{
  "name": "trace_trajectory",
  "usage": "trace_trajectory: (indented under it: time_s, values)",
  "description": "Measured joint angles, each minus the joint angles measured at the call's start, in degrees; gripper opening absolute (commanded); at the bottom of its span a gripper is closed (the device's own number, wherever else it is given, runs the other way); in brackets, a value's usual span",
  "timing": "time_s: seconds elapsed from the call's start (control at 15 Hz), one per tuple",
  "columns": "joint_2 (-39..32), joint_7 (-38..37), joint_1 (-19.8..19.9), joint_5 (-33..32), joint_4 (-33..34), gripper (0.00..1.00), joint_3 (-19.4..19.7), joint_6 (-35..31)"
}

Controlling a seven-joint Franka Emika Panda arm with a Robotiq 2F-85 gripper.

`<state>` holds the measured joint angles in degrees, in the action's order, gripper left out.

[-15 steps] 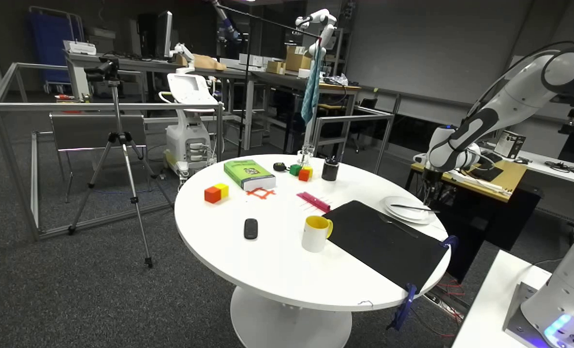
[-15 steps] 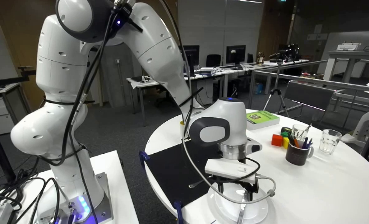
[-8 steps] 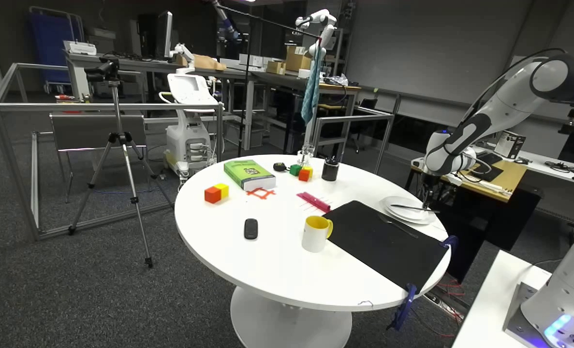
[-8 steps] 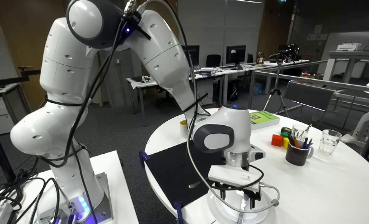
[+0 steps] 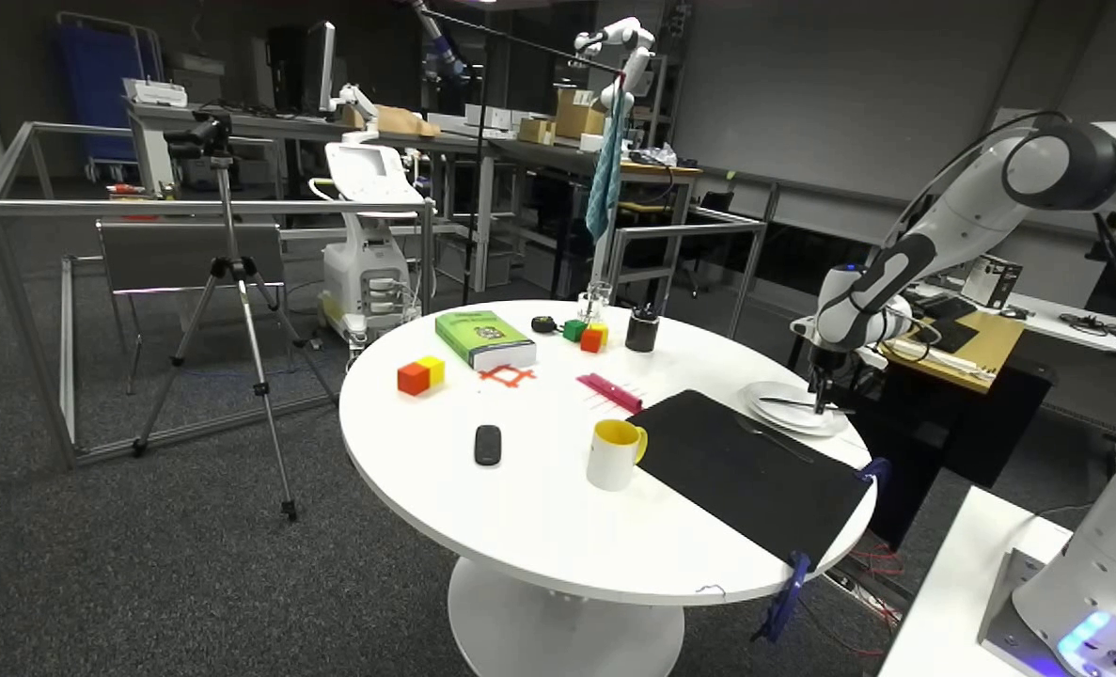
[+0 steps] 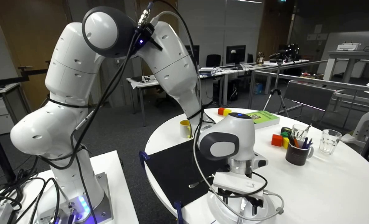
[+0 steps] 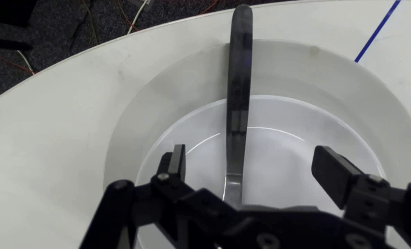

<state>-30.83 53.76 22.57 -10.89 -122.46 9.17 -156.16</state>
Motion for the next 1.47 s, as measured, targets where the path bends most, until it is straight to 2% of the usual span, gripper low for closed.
trace_trajectory:
  time_s: [0.07,0.13,0.2,0.47,0.53,0.8,1.0,1.47]
  values:
    - [-0.5,0.0,0.0,0.0,0.4,0.93,0.0,0.0]
    - [-1.0,0.0,0.0,-0.1,0.9,0.84,0.0,0.0]
    - [-1.5,0.0,0.0,-0.1,1.3,0.68,0.0,0.0]
    - [-2.8,0.0,0.0,-0.1,2.5,0.41,-0.1,0.0]
    - [-3.0,0.0,0.0,-0.2,2.8,0.31,-0.1,0.0]
    - [-3.0,0.0,-0.1,-0.3,3.5,0.00,-0.2,0.1]
    - [-3.1,0.0,-0.3,-0.5,3.7,0.04,-0.3,0.1]
    - [-2.6,-0.1,-1.8,-1.0,4.2,0.04,-0.4,0.1]
